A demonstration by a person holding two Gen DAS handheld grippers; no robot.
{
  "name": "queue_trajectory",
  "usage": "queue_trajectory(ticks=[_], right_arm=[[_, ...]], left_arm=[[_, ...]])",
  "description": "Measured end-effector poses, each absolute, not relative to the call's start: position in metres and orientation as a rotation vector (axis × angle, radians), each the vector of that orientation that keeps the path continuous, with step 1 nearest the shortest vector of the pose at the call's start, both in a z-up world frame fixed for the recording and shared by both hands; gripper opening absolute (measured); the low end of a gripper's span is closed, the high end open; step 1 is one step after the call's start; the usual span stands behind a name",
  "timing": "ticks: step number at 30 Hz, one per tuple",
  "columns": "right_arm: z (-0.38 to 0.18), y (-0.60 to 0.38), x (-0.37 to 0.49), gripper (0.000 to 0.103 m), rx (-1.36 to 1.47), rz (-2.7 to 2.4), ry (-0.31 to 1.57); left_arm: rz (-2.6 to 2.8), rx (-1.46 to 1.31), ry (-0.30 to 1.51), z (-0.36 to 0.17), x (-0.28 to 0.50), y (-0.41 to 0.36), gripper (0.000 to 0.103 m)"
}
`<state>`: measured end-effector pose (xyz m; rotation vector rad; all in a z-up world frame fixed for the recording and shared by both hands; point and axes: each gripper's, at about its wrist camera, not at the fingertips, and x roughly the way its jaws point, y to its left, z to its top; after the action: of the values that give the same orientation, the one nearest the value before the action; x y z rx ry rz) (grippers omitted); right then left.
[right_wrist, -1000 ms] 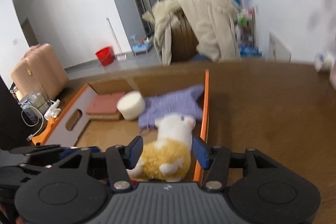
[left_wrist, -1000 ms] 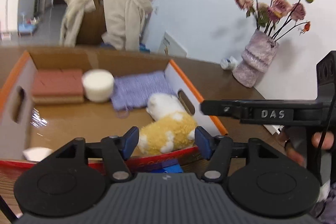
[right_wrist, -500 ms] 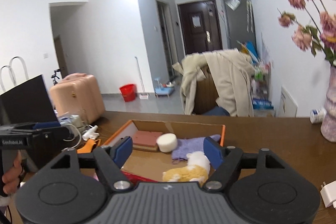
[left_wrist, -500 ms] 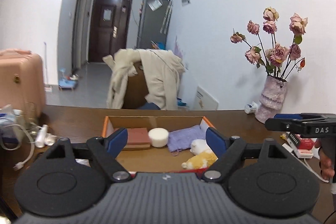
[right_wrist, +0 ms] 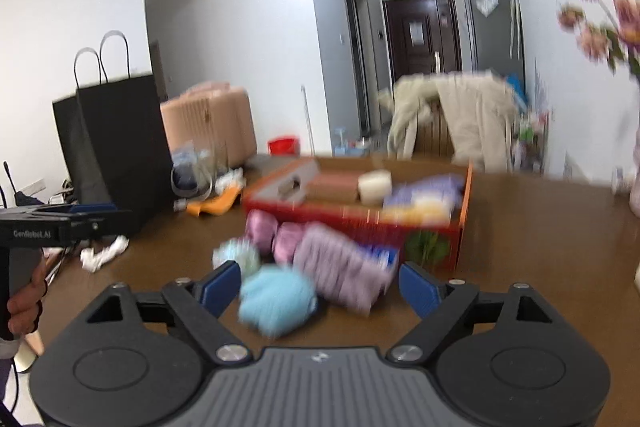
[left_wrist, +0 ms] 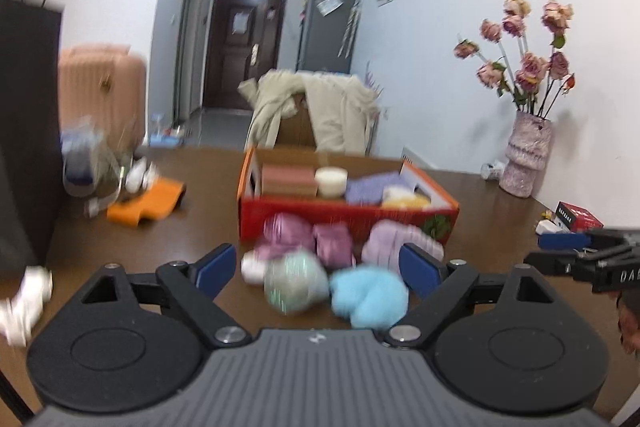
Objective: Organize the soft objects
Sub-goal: 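Move both grippers back toward the remaining soft items, then close both grippers on the lilac terry towel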
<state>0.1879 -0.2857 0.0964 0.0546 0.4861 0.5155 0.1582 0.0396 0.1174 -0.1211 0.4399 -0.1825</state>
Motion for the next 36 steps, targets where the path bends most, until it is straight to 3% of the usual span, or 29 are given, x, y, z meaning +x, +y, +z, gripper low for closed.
queue_trajectory(ticks=[8, 13, 17, 19, 23, 27, 36], right_arm=[[0.076, -0.294, 0.206, 0.086, 0.113, 0.496, 0.544], [0.067, -0.304, 0.253, 0.081, 0.219, 0.464, 0.572], [0.053, -0.313, 0.297, 0.068, 0.322, 0.431, 0.622], [0.046, -0.317, 0.317, 0.062, 0.36, 0.421, 0.643], [0.028, -0.311, 0.349, 0.043, 0.384, 0.431, 0.711], [0.011, -0.304, 0.352, 0.036, 0.412, 0.533, 0.78], [0.002, -0.295, 0.337, 0.018, 0.43, 0.639, 0.805]], left_arm=[[-0.177, -0.171, 0.493, 0.106, 0.188, 0.035, 0.09], [-0.26, -0.177, 0.526, 0.107, 0.247, -0.003, 0.079], [-0.299, -0.135, 0.586, 0.101, 0.306, -0.04, 0.065], [-0.305, -0.141, 0.621, 0.094, 0.328, -0.051, 0.065], [-0.277, -0.146, 0.698, 0.072, 0.348, -0.061, 0.054], [-0.305, -0.211, 0.734, 0.063, 0.332, -0.05, 0.032], [-0.298, -0.194, 0.722, 0.066, 0.301, -0.048, 0.015]])
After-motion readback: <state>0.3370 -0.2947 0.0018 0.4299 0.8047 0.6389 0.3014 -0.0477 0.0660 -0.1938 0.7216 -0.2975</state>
